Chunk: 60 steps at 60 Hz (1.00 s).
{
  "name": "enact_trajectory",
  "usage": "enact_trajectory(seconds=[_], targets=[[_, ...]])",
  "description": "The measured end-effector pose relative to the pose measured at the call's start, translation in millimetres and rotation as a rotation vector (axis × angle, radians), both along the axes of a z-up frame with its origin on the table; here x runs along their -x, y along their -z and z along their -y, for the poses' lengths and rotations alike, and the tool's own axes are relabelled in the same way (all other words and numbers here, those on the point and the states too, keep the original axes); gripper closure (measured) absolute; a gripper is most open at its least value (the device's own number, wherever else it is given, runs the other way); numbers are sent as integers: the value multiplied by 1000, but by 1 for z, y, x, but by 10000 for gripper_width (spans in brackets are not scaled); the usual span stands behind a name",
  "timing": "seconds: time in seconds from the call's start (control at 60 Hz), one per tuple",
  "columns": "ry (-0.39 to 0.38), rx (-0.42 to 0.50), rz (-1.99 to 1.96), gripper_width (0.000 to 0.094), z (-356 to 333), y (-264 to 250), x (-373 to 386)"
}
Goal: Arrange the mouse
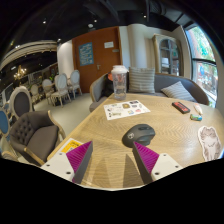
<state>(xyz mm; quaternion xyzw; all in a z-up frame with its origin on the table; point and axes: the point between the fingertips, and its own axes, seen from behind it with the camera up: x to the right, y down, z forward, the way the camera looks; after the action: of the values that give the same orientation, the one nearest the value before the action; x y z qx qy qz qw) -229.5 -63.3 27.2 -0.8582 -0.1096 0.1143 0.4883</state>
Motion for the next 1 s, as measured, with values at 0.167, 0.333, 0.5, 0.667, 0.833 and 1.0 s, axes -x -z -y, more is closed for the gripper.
enact_trajectory(seconds=[0.167,0.333,0.5,0.667,0.833,1.0], targets=[[64,24,35,107,-41,10,-11],[144,56,79,105,-67,23,-38],[179,89,67,117,-102,33,-53],[176,154,55,117,-135,44,-48],[189,144,123,346,-156,48,-54],[108,120,128,501,-154,46,-43]])
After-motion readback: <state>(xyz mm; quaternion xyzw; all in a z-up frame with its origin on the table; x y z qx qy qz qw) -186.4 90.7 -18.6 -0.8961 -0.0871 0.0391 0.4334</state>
